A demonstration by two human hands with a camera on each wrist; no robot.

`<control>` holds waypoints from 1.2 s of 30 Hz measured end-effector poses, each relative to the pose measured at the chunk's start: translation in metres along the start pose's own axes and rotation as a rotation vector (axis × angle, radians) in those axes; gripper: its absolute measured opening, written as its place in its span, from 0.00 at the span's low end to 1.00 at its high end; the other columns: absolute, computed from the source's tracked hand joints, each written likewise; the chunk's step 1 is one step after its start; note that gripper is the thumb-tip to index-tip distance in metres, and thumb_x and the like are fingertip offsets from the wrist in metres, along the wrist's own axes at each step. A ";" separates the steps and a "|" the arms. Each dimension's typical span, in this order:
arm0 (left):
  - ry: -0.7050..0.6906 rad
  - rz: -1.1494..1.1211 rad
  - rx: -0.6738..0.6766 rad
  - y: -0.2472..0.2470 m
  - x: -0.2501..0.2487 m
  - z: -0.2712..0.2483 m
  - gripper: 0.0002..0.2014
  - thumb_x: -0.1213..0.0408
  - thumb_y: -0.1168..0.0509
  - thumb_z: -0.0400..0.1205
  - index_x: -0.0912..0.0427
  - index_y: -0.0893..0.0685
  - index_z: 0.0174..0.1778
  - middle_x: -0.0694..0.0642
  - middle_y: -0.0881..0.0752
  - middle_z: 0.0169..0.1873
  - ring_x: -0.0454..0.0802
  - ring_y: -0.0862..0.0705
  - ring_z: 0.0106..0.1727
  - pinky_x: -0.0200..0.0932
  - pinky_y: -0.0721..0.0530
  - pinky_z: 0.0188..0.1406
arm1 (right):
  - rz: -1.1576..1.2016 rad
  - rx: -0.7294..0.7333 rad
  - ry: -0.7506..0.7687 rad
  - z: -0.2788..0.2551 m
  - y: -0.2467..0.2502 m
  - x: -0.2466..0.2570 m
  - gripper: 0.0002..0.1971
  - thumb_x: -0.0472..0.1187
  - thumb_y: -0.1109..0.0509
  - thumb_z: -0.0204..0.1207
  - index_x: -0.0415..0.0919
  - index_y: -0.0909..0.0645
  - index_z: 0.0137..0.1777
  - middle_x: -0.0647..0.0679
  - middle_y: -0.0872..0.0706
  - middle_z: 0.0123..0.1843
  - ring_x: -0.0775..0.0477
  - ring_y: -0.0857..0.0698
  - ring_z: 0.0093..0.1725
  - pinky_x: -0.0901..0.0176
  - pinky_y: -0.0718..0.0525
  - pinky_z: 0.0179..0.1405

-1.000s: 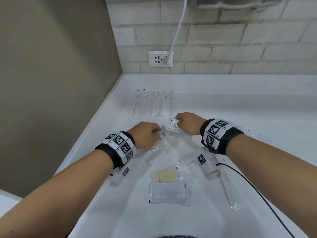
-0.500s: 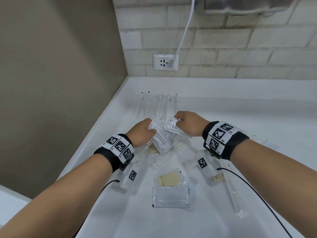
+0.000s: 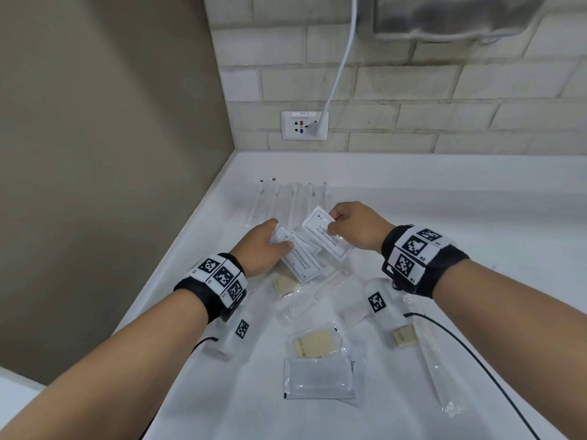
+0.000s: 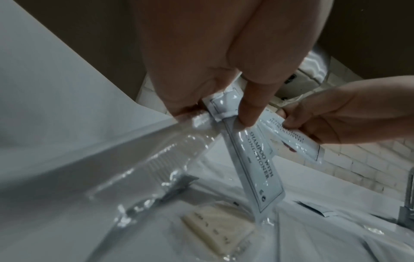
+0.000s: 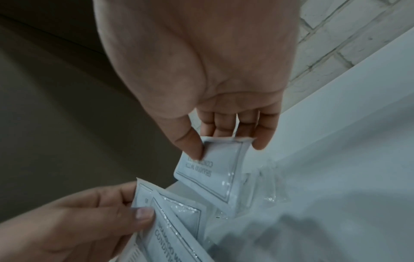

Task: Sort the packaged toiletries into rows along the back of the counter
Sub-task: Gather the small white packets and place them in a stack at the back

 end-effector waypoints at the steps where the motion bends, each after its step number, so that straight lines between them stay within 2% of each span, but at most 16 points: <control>1: -0.014 0.006 -0.003 0.000 0.000 0.002 0.11 0.60 0.34 0.83 0.62 0.20 0.57 0.54 0.13 0.55 0.52 0.14 0.57 0.46 0.17 0.57 | 0.008 -0.013 0.010 0.001 0.001 0.002 0.06 0.36 0.32 0.76 0.38 0.18 0.50 0.47 0.16 0.42 0.53 0.23 0.34 0.64 0.29 0.30; 4: -0.008 0.031 0.010 -0.001 0.000 0.004 0.11 0.59 0.35 0.84 0.59 0.19 0.60 0.53 0.20 0.60 0.50 0.18 0.60 0.42 0.21 0.60 | 0.026 -0.020 0.024 0.003 0.003 0.006 0.04 0.36 0.33 0.76 0.40 0.19 0.49 0.49 0.17 0.41 0.51 0.22 0.36 0.64 0.29 0.31; 7: 0.007 -0.039 0.047 -0.005 0.001 0.006 0.11 0.58 0.36 0.84 0.57 0.19 0.60 0.53 0.16 0.60 0.50 0.16 0.61 0.50 0.19 0.66 | 0.031 -0.017 0.031 0.005 0.003 0.008 0.04 0.36 0.33 0.76 0.41 0.19 0.49 0.51 0.19 0.37 0.49 0.22 0.38 0.63 0.28 0.31; 10: 0.033 -0.104 0.085 -0.011 0.000 0.007 0.13 0.56 0.38 0.84 0.58 0.22 0.61 0.56 0.13 0.58 0.53 0.14 0.60 0.57 0.18 0.66 | 0.029 -0.016 0.034 0.006 0.002 0.010 0.04 0.35 0.33 0.76 0.41 0.20 0.49 0.53 0.21 0.34 0.50 0.23 0.36 0.64 0.30 0.30; 12: 0.035 -0.119 0.104 -0.016 0.000 0.008 0.15 0.55 0.40 0.84 0.58 0.24 0.63 0.59 0.14 0.59 0.55 0.15 0.62 0.59 0.19 0.67 | 0.025 -0.008 0.037 0.006 0.002 0.011 0.06 0.35 0.34 0.77 0.43 0.22 0.52 0.54 0.21 0.34 0.53 0.23 0.33 0.65 0.31 0.29; 16: 0.038 -0.139 0.086 -0.014 -0.001 0.006 0.11 0.61 0.41 0.87 0.60 0.22 0.62 0.58 0.14 0.59 0.54 0.15 0.60 0.58 0.18 0.66 | 0.030 0.000 0.051 0.002 0.002 0.009 0.11 0.34 0.34 0.77 0.46 0.25 0.57 0.54 0.22 0.34 0.55 0.23 0.30 0.66 0.30 0.26; 18: 0.084 -0.220 0.075 -0.010 0.002 0.005 0.09 0.61 0.42 0.87 0.59 0.23 0.60 0.60 0.12 0.57 0.58 0.11 0.55 0.61 0.14 0.60 | 0.046 -0.034 0.040 0.001 0.004 0.007 0.11 0.34 0.31 0.75 0.42 0.26 0.55 0.53 0.22 0.35 0.50 0.21 0.34 0.62 0.23 0.29; 20: 0.153 -0.309 0.075 -0.006 0.006 0.003 0.07 0.59 0.43 0.87 0.55 0.26 0.58 0.60 0.10 0.53 0.62 0.08 0.47 0.64 0.12 0.52 | 0.098 -0.080 0.043 0.001 0.008 0.007 0.16 0.34 0.27 0.72 0.40 0.30 0.56 0.50 0.22 0.39 0.43 0.17 0.40 0.49 0.13 0.39; 23: 0.172 -0.395 0.049 -0.002 0.006 0.001 0.08 0.61 0.46 0.88 0.53 0.28 0.62 0.64 0.12 0.55 0.65 0.08 0.43 0.61 0.09 0.43 | 0.246 -0.122 0.088 0.000 0.010 0.014 0.29 0.30 0.28 0.69 0.46 0.34 0.68 0.43 0.22 0.41 0.37 0.16 0.40 0.37 0.09 0.41; 25: 0.139 -0.440 0.025 -0.002 0.002 0.001 0.14 0.67 0.46 0.89 0.50 0.31 0.69 0.67 0.16 0.60 0.63 0.09 0.43 0.52 0.08 0.37 | 0.303 -0.152 0.126 0.000 0.011 0.021 0.30 0.28 0.30 0.69 0.50 0.31 0.69 0.43 0.21 0.42 0.37 0.16 0.41 0.38 0.09 0.41; 27: 0.119 -0.468 0.038 -0.005 -0.002 0.000 0.19 0.69 0.48 0.89 0.48 0.33 0.73 0.67 0.17 0.60 0.62 0.10 0.47 0.49 0.08 0.36 | 0.364 -0.183 0.144 0.000 0.011 0.029 0.17 0.27 0.29 0.71 0.44 0.23 0.57 0.43 0.18 0.44 0.36 0.13 0.45 0.40 0.09 0.43; 29: 0.119 -0.522 0.049 -0.009 -0.006 -0.001 0.17 0.70 0.49 0.89 0.50 0.30 0.72 0.66 0.17 0.60 0.63 0.10 0.48 0.49 0.08 0.36 | 0.429 -0.174 0.121 0.001 0.007 0.033 0.10 0.29 0.26 0.72 0.41 0.22 0.46 0.40 0.14 0.47 0.35 0.10 0.48 0.41 0.09 0.47; 31: 0.115 -0.582 0.018 -0.010 -0.009 0.000 0.16 0.71 0.51 0.89 0.54 0.26 0.69 0.65 0.16 0.59 0.61 0.10 0.45 0.49 0.08 0.37 | 0.479 -0.134 0.075 0.001 -0.001 0.032 0.09 0.31 0.24 0.73 0.38 0.22 0.47 0.36 0.12 0.51 0.37 0.09 0.50 0.43 0.09 0.49; 33: 0.099 -0.649 -0.049 -0.007 -0.012 0.003 0.16 0.72 0.51 0.89 0.58 0.26 0.69 0.65 0.17 0.60 0.60 0.10 0.45 0.50 0.08 0.41 | 0.480 -0.117 0.039 0.002 -0.009 0.025 0.13 0.33 0.23 0.72 0.37 0.23 0.52 0.36 0.12 0.54 0.38 0.09 0.51 0.45 0.09 0.48; 35: 0.084 -0.731 -0.124 -0.002 -0.013 0.005 0.15 0.73 0.51 0.88 0.59 0.26 0.67 0.65 0.19 0.60 0.59 0.11 0.46 0.50 0.08 0.42 | 0.468 -0.140 0.032 0.002 -0.014 0.017 0.18 0.35 0.22 0.71 0.39 0.28 0.53 0.37 0.14 0.54 0.39 0.10 0.46 0.51 0.10 0.38; 36: 0.077 -0.771 -0.144 0.001 -0.014 0.005 0.14 0.73 0.51 0.89 0.59 0.26 0.66 0.64 0.19 0.60 0.59 0.12 0.48 0.51 0.08 0.43 | 0.435 -0.147 0.038 0.001 -0.016 0.014 0.19 0.36 0.22 0.71 0.40 0.29 0.53 0.39 0.15 0.53 0.42 0.12 0.42 0.56 0.15 0.32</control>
Point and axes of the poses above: each hand's wrist, its own z-axis towards the middle knuckle, its own y-axis out of the back of the hand, x = y × z, the point moved 4 cm from there along z, towards the middle knuckle
